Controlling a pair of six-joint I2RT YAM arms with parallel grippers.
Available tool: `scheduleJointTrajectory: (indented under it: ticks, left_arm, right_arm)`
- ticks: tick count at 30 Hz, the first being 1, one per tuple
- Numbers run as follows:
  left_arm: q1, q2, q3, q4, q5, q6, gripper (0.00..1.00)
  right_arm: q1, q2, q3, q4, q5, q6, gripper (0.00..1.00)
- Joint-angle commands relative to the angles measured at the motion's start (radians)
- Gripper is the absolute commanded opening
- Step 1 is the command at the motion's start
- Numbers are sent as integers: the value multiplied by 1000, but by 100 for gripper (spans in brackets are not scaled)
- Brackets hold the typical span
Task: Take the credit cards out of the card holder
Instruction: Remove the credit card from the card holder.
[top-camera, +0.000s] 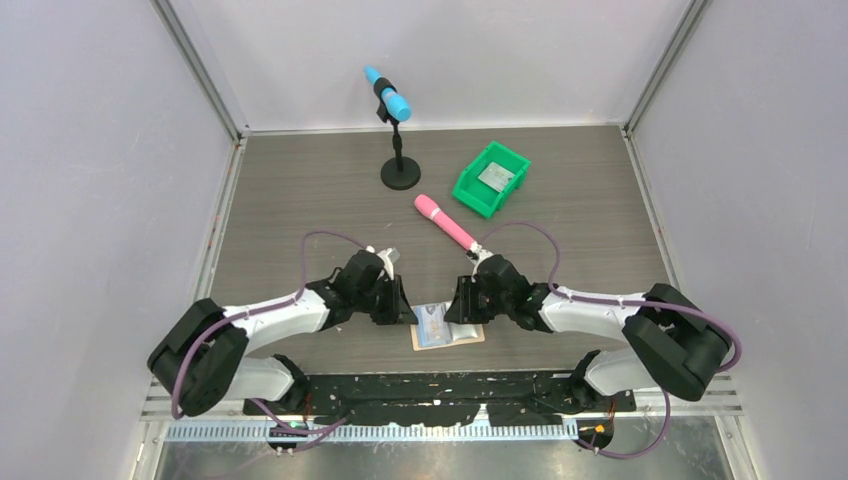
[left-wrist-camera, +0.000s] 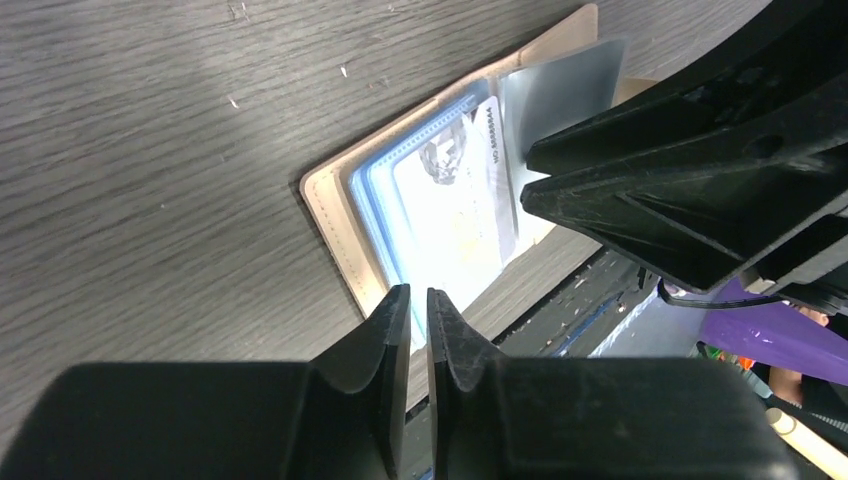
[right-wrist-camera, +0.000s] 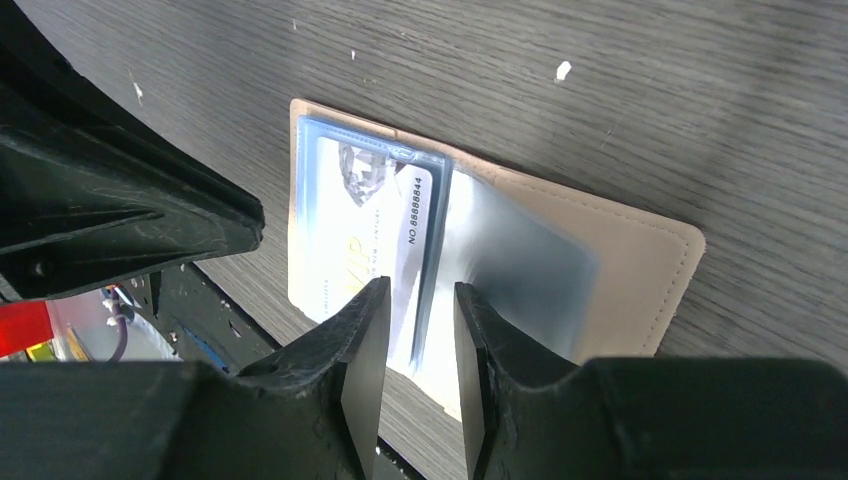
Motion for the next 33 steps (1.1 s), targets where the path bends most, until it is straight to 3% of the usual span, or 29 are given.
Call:
scheduleJointTrajectory:
  ticks: [1, 22, 26, 31, 33]
  left_arm:
    - [-7, 59, 9, 129, 44, -2, 12]
    - [-9, 179, -48, 214, 38, -3, 9]
    - [-9, 178, -56, 212, 30, -3, 10]
    - [-9, 176, -65, 210, 20, -4, 10]
    - [-9, 177, -67, 207, 16, -5, 10]
  right_arm:
    - [-3, 17, 38, 47, -12, -20, 37]
    - [-22, 70, 1, 151, -74, -3, 28]
    - [-35, 60, -17, 173, -92, 8, 21]
    - [-47, 36, -34, 182, -105, 10, 6]
    - [-53, 27, -41, 189, -112, 12, 5]
